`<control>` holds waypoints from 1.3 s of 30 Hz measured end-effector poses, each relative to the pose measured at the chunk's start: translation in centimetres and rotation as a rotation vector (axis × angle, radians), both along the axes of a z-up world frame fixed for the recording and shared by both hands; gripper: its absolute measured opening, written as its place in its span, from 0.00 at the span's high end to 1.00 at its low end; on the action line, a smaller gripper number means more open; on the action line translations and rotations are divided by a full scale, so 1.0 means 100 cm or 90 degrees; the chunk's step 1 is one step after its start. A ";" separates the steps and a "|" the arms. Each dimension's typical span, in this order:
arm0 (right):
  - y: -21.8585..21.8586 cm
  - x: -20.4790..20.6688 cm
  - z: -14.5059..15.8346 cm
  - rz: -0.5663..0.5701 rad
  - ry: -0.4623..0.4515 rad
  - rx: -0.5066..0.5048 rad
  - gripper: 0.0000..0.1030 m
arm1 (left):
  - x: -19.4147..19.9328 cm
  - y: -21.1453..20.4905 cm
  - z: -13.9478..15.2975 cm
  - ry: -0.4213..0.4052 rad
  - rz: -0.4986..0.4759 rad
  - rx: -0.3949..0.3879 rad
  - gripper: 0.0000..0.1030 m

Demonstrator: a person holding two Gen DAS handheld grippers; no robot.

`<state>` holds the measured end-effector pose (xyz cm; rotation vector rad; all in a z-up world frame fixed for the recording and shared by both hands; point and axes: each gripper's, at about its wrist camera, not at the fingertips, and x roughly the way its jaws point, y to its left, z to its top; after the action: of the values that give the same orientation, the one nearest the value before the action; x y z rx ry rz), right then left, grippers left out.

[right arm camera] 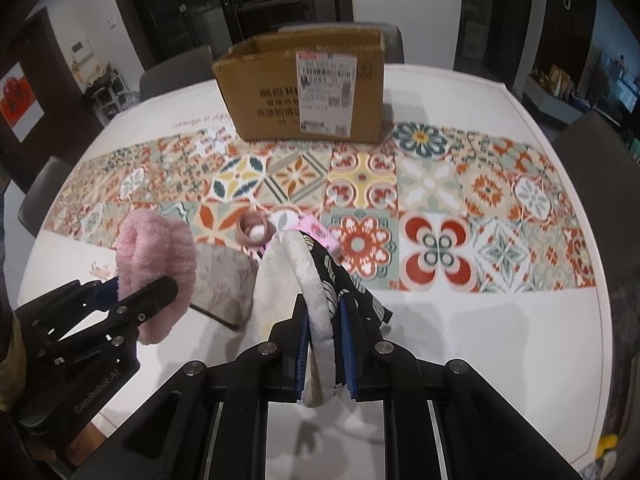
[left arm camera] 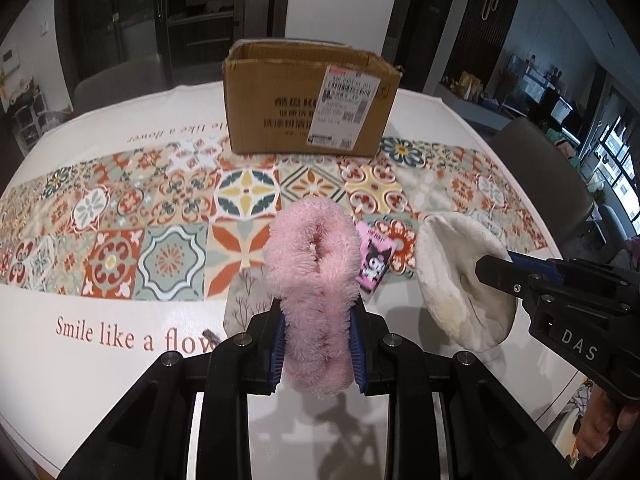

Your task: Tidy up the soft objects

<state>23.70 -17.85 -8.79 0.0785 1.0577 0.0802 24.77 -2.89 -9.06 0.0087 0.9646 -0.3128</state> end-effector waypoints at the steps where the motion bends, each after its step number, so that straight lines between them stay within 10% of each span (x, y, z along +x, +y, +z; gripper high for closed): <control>1: 0.000 0.000 0.003 0.001 -0.007 0.003 0.86 | 0.000 0.000 0.003 -0.003 0.000 -0.002 0.73; 39: -0.010 0.057 0.138 -0.024 -0.284 0.054 0.87 | 0.073 -0.002 0.148 -0.240 0.010 -0.066 0.73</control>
<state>29.37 -18.88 4.98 0.1505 0.6062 0.1026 32.07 -3.12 5.71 -0.0336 0.5738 -0.3324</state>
